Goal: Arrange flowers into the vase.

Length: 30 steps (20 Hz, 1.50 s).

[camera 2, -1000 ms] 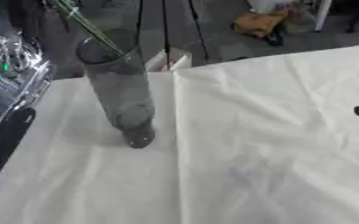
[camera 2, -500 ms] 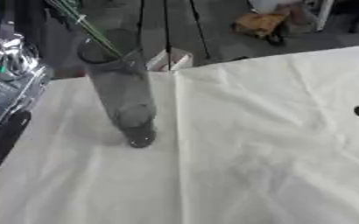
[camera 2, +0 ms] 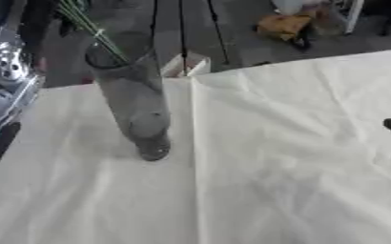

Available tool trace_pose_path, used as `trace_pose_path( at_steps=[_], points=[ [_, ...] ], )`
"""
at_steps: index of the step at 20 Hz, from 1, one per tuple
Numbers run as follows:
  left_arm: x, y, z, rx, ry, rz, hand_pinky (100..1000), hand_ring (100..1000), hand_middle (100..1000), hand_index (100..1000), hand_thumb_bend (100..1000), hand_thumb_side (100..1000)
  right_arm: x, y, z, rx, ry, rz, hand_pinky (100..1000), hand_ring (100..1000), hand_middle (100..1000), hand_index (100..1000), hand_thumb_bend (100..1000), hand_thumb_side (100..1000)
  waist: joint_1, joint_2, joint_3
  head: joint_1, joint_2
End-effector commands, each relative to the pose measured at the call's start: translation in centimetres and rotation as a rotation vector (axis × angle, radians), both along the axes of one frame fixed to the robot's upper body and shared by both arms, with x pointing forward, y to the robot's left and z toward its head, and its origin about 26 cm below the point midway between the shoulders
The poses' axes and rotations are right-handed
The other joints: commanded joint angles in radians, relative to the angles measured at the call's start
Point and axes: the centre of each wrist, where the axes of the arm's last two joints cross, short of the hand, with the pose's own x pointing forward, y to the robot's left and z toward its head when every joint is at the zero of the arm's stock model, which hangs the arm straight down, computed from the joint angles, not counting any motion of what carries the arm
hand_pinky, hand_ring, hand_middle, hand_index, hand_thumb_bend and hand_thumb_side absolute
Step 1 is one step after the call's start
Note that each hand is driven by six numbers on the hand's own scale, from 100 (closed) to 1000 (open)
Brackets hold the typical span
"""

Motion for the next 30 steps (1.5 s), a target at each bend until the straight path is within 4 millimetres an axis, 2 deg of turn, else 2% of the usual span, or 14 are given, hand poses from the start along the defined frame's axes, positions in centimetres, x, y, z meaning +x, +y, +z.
trace_pose_path(
  at_steps=[1, 4, 13, 20, 30],
  points=[
    [-0.6, 0.7, 1.2, 0.068, -0.024, 0.025, 171, 346, 364, 498, 100, 912, -0.3, -0.1, 0.7, -0.012, -0.025, -0.008, 944, 816, 411, 748, 100, 880, 0.006, -0.041, 0.001, -0.002, 0.005],
    [-0.6, 0.9, 1.3, 0.099, -0.02, 0.038, 242, 429, 438, 544, 100, 920, -0.3, -0.2, 0.7, -0.01, -0.023, -0.009, 943, 816, 412, 748, 100, 880, 0.007, -0.045, 0.0, -0.002, 0.004],
    [-0.4, 1.7, 1.4, 0.244, 0.018, 0.066, 408, 579, 556, 669, 100, 909, -0.3, -0.3, 0.6, -0.01, -0.015, -0.013, 943, 816, 412, 748, 100, 878, 0.013, -0.056, 0.003, 0.0, 0.006],
    [-0.5, 2.3, 1.6, 0.338, 0.032, 0.08, 461, 623, 589, 707, 100, 876, -0.4, -0.4, 0.5, -0.015, -0.006, -0.016, 945, 817, 412, 748, 100, 874, 0.019, -0.061, 0.007, -0.001, 0.012],
    [-0.5, 2.7, 1.5, 0.453, 0.064, 0.076, 526, 680, 644, 753, 100, 893, -0.4, -0.4, 0.4, -0.018, 0.001, -0.018, 945, 818, 411, 748, 100, 871, 0.022, -0.065, 0.012, -0.003, 0.016]
  ],
)
